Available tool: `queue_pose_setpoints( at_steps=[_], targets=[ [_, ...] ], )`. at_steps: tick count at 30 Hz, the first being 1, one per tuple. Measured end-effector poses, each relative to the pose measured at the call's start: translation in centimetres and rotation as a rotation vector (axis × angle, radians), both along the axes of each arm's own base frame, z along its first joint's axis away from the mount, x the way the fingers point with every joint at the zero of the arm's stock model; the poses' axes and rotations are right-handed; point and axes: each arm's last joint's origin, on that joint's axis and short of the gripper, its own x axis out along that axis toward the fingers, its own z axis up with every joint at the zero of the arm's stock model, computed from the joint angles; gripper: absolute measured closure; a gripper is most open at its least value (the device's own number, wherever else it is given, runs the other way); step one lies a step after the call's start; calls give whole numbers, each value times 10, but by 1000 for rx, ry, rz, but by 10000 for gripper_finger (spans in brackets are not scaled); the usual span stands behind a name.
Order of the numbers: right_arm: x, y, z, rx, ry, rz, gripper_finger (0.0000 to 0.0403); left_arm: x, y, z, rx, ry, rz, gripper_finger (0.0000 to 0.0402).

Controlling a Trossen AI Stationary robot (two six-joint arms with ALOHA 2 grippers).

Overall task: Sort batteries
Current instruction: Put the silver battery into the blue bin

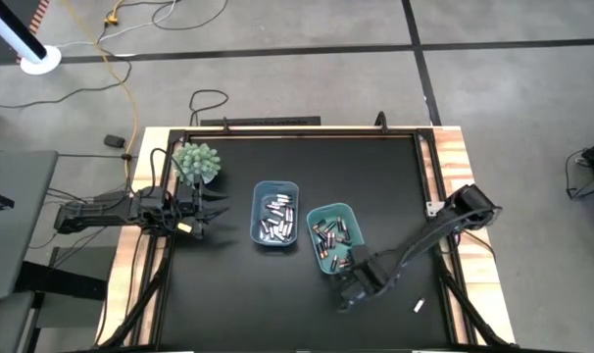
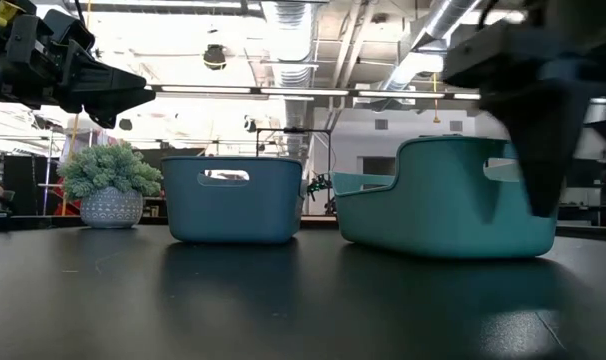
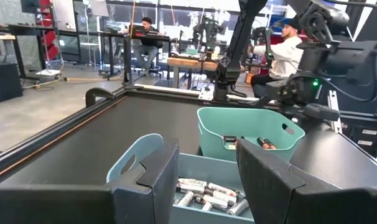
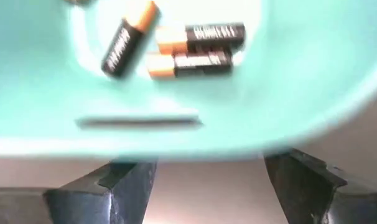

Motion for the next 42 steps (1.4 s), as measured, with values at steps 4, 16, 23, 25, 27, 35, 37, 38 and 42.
queue_pose_setpoints(
  at_steps=[4, 16, 23, 25, 27, 35, 37, 38, 42],
  targets=[
    [14, -22, 0, -5, -8, 9, 92, 0, 0, 0, 0, 0, 0, 244],
    [46, -81, 1, -16, -60, 26, 92, 0, 0, 0, 0, 0, 0, 244],
    [55, -101, 1, -21, -88, 35, 92, 0, 0, 0, 0, 0, 0, 244],
    [57, -102, 2, -20, -103, 37, 92, 0, 0, 0, 0, 0, 0, 244],
    [57, -101, 2, -19, -105, 40, 92, 0, 0, 0, 0, 0, 0, 244],
    [35, -74, 15, -22, -53, 57, 92, 0, 0, 0, 0, 0, 0, 244],
    [26, -64, 23, -16, -57, 64, 92, 0, 0, 0, 0, 0, 0, 244],
    [20, -59, 27, -14, -52, 63, 92, 0, 0, 0, 0, 0, 0, 244],
    [-8, -39, 45, 28, 5, 15, 92, 0, 0, 0, 0, 0, 0, 244]
  ],
)
